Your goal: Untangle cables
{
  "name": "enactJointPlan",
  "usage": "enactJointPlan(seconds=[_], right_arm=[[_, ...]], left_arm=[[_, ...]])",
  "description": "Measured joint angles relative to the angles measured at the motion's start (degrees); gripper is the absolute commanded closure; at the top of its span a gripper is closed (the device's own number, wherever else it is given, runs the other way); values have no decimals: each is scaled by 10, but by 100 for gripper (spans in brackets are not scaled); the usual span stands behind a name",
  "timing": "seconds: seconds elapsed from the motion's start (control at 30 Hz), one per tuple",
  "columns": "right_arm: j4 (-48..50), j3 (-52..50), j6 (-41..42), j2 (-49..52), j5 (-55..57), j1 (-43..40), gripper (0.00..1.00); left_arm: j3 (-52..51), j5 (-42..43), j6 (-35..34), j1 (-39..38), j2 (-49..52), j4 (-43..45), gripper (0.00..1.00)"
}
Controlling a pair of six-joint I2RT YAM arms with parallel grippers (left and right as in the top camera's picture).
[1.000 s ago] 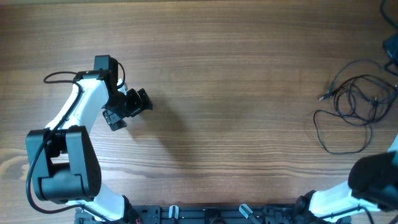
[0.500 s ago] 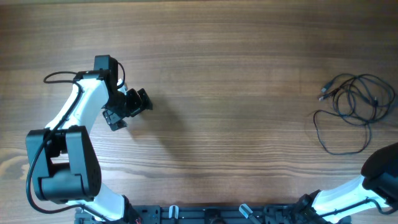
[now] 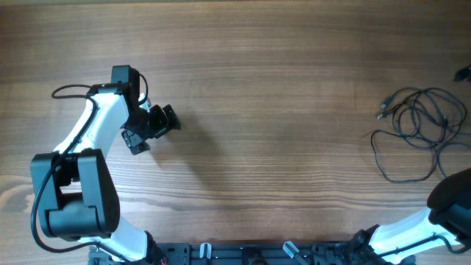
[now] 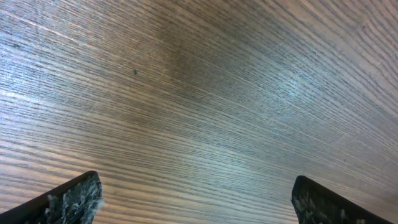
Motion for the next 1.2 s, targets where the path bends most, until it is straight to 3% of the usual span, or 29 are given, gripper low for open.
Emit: enactJointPlan(seconds=[0.17, 0.33, 0.6, 0.93, 1.2], right_arm=[[4, 0, -43, 0, -34, 34, 0], [15, 0, -95, 0, -48, 106, 0], [16, 0, -204, 0, -55, 263, 0], [42, -55, -233, 0, -43, 429, 0], [52, -126, -199, 0, -37, 485, 0]], left_arm=[[0, 11, 3, -10, 0, 33, 0], [0, 12, 18, -71, 0, 85, 0], [0, -77, 30, -167, 0, 84, 0], [0, -108, 4, -106, -23, 21, 0], [0, -85, 0, -65, -92, -29, 0]])
